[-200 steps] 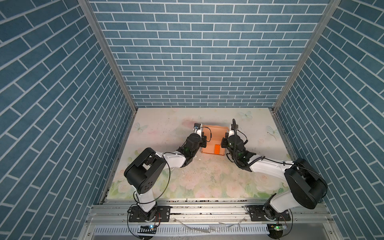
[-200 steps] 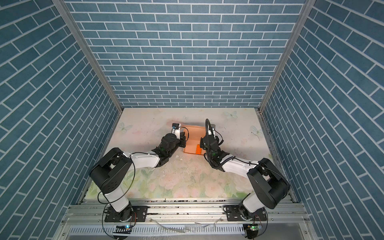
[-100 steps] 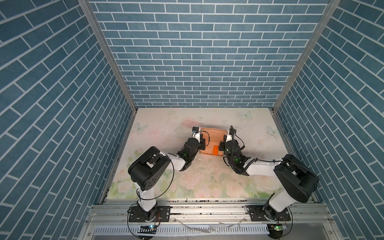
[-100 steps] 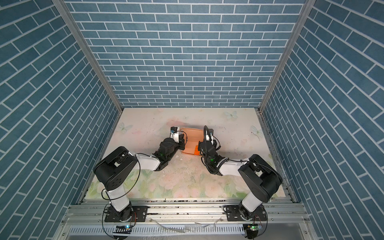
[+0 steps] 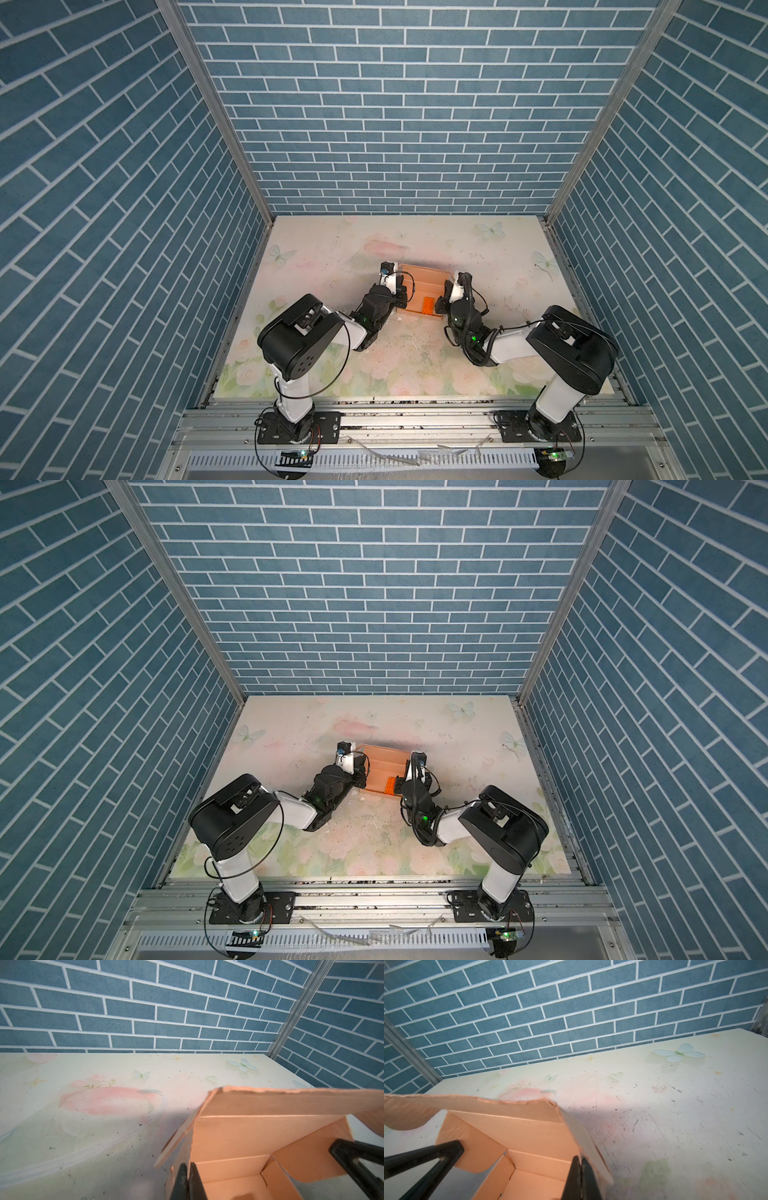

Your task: Fold the paper box

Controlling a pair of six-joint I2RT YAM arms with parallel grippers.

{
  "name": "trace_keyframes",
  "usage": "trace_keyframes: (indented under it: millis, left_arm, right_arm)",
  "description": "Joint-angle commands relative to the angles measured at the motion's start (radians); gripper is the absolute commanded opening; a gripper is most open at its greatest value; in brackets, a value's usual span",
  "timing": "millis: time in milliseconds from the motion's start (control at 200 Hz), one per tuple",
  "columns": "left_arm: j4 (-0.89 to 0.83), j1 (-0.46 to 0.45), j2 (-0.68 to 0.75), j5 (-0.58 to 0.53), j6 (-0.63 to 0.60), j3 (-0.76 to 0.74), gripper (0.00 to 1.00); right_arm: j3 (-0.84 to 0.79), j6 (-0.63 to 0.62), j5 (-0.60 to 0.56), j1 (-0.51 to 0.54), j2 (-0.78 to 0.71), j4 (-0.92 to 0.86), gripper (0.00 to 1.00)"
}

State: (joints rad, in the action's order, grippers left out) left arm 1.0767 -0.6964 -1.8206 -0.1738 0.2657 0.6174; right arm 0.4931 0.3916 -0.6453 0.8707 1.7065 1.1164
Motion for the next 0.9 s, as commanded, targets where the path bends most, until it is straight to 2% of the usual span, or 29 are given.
trace_keyframes:
  millis: [0,215,420,725,895]
  left_arm:
    - [0.001,-0.008,0.029,0.042,0.013,-0.035,0.09]
    - [-0.047,-0.009,0.113,0.069,0.036,-0.104,0.18]
    - [-0.222,-0.009,0.268,0.118,0.049,-0.142,0.24]
    - [-0.518,-0.003,0.504,0.110,0.107,-0.179,0.23]
    - [-0.662,0.033,0.599,0.095,0.148,-0.190,0.22]
  right_arm:
    - [-0.028,-0.029,0.010,0.017,0.030,0.106,0.00]
    - [-0.069,-0.038,0.011,0.020,0.064,0.176,0.00]
    - [-0.086,-0.058,0.030,0.020,0.076,0.183,0.00]
    - [-0.097,-0.050,0.060,0.016,0.084,0.165,0.00]
    - [-0.101,-0.042,0.090,0.010,0.088,0.162,0.00]
